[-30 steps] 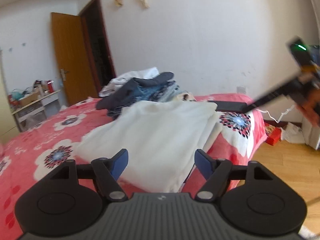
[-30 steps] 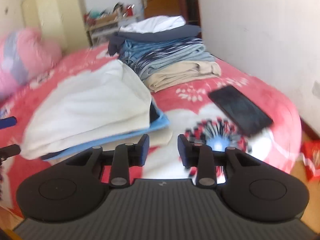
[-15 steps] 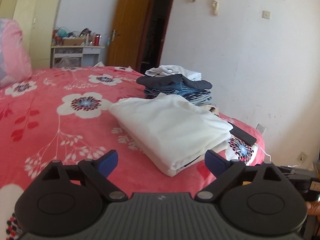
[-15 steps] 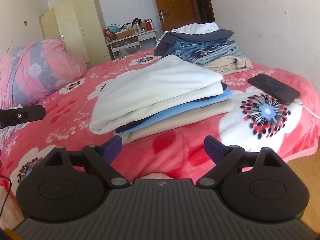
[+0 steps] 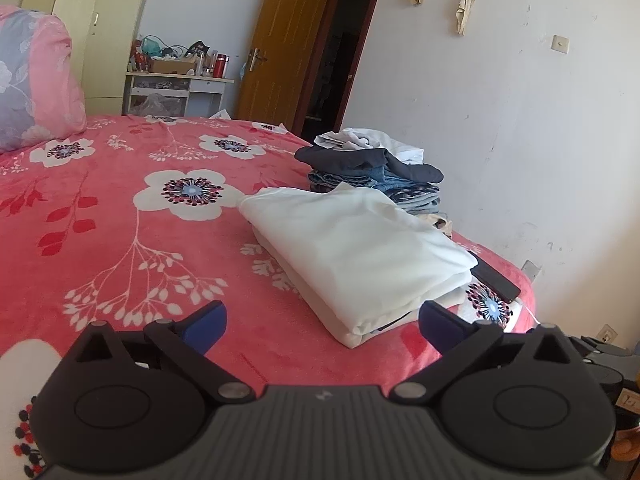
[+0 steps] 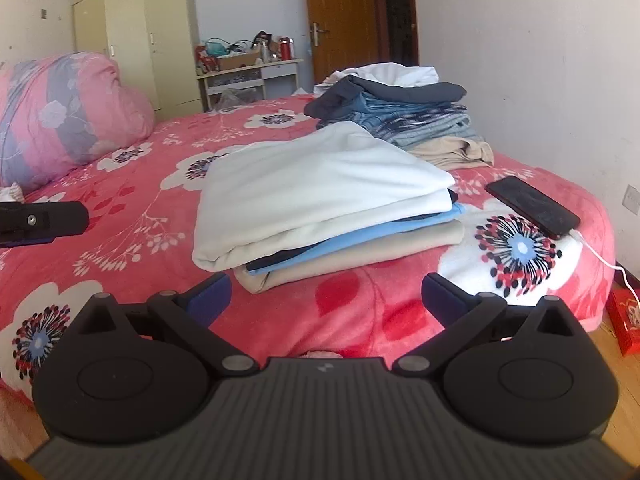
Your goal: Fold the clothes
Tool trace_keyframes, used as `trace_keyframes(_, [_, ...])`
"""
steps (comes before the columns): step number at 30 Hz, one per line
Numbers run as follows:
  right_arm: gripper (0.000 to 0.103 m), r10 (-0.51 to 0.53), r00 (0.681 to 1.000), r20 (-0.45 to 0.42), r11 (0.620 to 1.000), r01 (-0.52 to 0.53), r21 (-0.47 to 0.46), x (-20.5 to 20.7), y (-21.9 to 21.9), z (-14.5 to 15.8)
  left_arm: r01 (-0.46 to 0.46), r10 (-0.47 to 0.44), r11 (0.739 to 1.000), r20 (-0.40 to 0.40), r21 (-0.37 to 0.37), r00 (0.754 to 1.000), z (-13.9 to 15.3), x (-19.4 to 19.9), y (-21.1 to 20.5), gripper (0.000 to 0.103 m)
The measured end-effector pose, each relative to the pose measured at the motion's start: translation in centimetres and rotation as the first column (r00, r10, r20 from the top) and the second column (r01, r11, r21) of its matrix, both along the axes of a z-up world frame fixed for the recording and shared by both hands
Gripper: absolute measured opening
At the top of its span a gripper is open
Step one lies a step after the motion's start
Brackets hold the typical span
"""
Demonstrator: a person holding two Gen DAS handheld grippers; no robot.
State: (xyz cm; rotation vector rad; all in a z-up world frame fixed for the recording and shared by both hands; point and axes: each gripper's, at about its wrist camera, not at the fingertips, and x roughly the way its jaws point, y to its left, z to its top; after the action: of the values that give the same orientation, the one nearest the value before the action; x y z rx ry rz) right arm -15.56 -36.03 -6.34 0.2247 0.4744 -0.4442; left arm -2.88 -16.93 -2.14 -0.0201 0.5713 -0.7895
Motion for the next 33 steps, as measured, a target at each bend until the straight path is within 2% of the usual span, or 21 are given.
trace_keyframes(8, [0.102,-0.042,0.999,-0.03,0.998,0.041,-0.043,0.1,1.2,0.4,-0.043,0.044,0.999,-0.042,0.025,0.998,-0.3,0.4,0.4,0.103])
trace_keyframes(16, [0.102,-0.08,0.996,-0.042,0.996,0.078,-0.046,0.6,1.2,0.8,-0.089,0.092,0.992,-0.042,0.085,0.995,-0.6,0.6,0.4,0.103])
trace_keyframes(23, [0.102,-0.053,0.998,-0.027,0.996,0.051,-0.073,0.3,1.0,1.2,-0.107,0.113,0.984,-0.038,0.14,0.993,-0.8,0.2,-0.2,0.103])
trace_keyframes(30, [0.102,-0.048,0.998,-0.049,0.994,0.042,-0.105,0.6,1.4,1.2,-0.14,0.149,0.966,-0.025,0.216,0.989,-1.1,-0.1,-0.8,0.103])
trace_keyframes(33, [0.102,-0.047,0.997,-0.059,0.994,0.041,-0.104,0.8,1.4,1.2,-0.124,0.136,0.963,-0.036,0.239,0.99,-1.2,-0.1,-1.0,0.103])
